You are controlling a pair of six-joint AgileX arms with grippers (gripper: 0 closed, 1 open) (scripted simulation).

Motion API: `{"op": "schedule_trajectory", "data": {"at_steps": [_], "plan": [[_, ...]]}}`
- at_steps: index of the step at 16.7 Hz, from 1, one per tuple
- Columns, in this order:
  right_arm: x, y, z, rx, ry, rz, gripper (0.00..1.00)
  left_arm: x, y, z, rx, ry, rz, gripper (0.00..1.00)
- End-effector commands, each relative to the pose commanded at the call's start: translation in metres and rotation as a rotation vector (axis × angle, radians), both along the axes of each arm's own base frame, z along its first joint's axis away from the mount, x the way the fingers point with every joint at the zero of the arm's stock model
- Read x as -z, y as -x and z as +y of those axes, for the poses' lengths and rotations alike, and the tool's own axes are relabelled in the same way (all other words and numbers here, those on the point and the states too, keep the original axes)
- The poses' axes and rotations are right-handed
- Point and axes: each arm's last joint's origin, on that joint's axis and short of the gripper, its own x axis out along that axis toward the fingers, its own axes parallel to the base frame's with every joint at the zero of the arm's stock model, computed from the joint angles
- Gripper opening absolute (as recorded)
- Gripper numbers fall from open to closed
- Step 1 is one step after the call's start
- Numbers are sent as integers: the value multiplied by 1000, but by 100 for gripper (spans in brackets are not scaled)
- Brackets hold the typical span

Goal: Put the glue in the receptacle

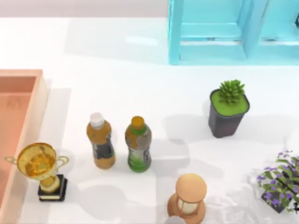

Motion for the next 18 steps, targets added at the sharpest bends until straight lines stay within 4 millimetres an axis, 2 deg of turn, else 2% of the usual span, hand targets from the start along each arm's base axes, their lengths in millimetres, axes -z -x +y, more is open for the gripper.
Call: {"op": "schedule_trajectory", "data": {"at_steps": [4, 18], "plan": [[0, 0, 0, 0, 0, 0, 100, 3, -3, -2, 6, 4, 6, 0], [0, 0, 0, 0, 0, 0, 100, 36, -32, -28, -5, -20, -16, 0]]}}
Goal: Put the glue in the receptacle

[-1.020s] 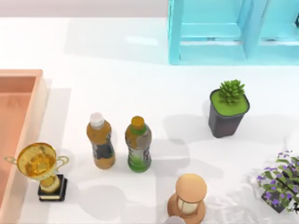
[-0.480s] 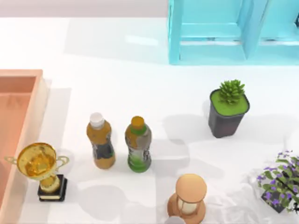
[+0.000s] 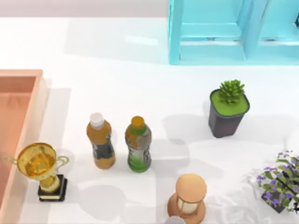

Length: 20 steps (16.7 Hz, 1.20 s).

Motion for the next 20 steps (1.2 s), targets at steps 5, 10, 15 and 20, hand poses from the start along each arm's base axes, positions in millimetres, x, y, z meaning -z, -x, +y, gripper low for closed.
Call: {"op": "schedule_trajectory", "data": {"at_steps": [5, 10, 15, 20], "plan": [[0, 0, 0, 0, 0, 0, 100, 7, -2, -7, 5, 20, 16, 0], [0, 0, 0, 0, 0, 0, 100, 7, -2, -7, 5, 20, 16, 30], [0, 0, 0, 0, 0, 0, 100, 7, -2, -7, 5, 20, 16, 68], [0, 0, 0, 0, 0, 0, 100, 7, -2, -7, 5, 20, 16, 100]]}}
